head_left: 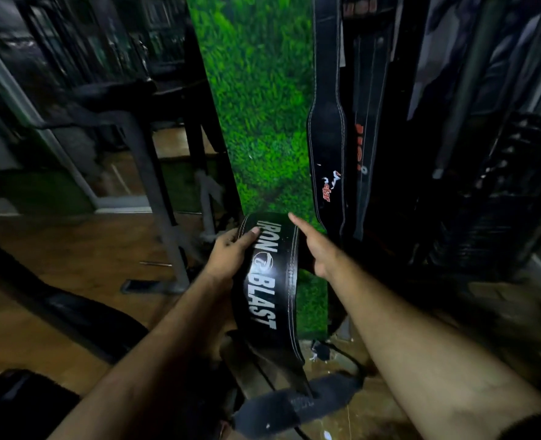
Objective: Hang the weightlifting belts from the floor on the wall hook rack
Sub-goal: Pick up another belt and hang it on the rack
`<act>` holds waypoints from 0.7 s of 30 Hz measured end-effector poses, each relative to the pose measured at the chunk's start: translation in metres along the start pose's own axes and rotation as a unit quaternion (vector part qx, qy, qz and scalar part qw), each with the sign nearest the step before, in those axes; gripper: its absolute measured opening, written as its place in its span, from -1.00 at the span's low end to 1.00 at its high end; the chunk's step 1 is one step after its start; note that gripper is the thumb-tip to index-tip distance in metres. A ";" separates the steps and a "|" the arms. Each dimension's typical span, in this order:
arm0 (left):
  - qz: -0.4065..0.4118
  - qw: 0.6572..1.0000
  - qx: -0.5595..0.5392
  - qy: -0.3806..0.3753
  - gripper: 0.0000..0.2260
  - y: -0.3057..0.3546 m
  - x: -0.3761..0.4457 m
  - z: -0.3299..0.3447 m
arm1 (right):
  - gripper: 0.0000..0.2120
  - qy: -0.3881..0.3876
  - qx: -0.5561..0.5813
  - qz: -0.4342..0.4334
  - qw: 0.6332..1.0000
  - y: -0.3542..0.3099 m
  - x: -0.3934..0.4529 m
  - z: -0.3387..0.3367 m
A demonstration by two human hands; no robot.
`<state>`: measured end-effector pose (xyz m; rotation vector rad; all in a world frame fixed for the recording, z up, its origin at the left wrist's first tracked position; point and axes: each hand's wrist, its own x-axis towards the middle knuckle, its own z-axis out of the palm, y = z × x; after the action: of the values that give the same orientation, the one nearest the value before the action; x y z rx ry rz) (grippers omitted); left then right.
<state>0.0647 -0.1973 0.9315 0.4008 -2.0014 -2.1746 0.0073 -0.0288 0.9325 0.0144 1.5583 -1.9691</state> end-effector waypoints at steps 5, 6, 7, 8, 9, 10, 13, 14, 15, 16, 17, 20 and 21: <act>0.005 1.000 -0.013 0.015 -0.79 0.014 -0.001 -0.002 | -0.39 0.006 0.006 -0.093 0.996 -0.034 -0.005 0.007; -0.006 0.999 -0.015 0.027 -0.75 0.020 0.003 -0.001 | -0.37 0.000 -0.007 -0.098 0.995 -0.035 -0.002 0.007; -0.012 0.999 -0.022 0.032 -0.72 0.027 0.007 0.001 | -0.51 -0.012 -0.020 -0.091 0.996 -0.035 -0.001 0.006; -0.004 0.999 -0.022 0.034 -0.72 0.034 0.011 0.003 | -0.73 -0.029 -0.027 -0.082 0.996 -0.038 -0.004 0.009; 0.021 0.999 -0.020 0.033 -0.75 0.041 0.014 0.005 | -0.84 -0.034 -0.032 -0.090 0.995 -0.041 -0.006 0.013; 0.061 0.998 -0.013 0.030 -0.80 0.047 0.016 0.008 | -0.80 -0.035 -0.041 -0.100 0.994 -0.044 -0.007 0.015; 0.155 0.988 0.010 -0.025 -0.85 0.058 0.018 0.010 | -0.26 -0.008 -0.045 -0.146 0.988 -0.059 -0.001 0.016; 0.164 0.985 0.010 -0.050 -0.82 0.060 0.019 0.008 | -0.28 -0.002 -0.026 -0.158 0.987 -0.068 0.002 0.015; 0.170 0.983 0.004 -0.072 -0.79 0.059 0.021 0.007 | -0.33 -0.001 -0.004 -0.163 0.987 -0.079 -0.006 0.020; 0.167 0.982 0.002 -0.088 -0.77 0.059 0.022 0.003 | -0.35 0.006 0.014 -0.164 0.986 -0.089 -0.012 0.026; 0.158 0.983 -0.007 -0.097 -0.75 0.058 0.025 0.001 | -0.32 0.016 0.022 -0.168 0.985 -0.097 -0.019 0.032; 0.105 0.990 -0.030 -0.090 -0.62 0.063 0.033 -0.008 | -0.13 0.075 0.001 -0.209 0.975 -0.106 -0.016 0.048; 0.094 0.992 -0.030 -0.084 -0.58 0.069 0.038 -0.011 | -0.07 0.091 -0.016 -0.220 0.971 -0.106 -0.011 0.054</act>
<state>0.0278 -0.2248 0.9956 0.0192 -1.9600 -2.2062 -0.0146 -0.0599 1.0462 -0.1836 1.8349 -2.3342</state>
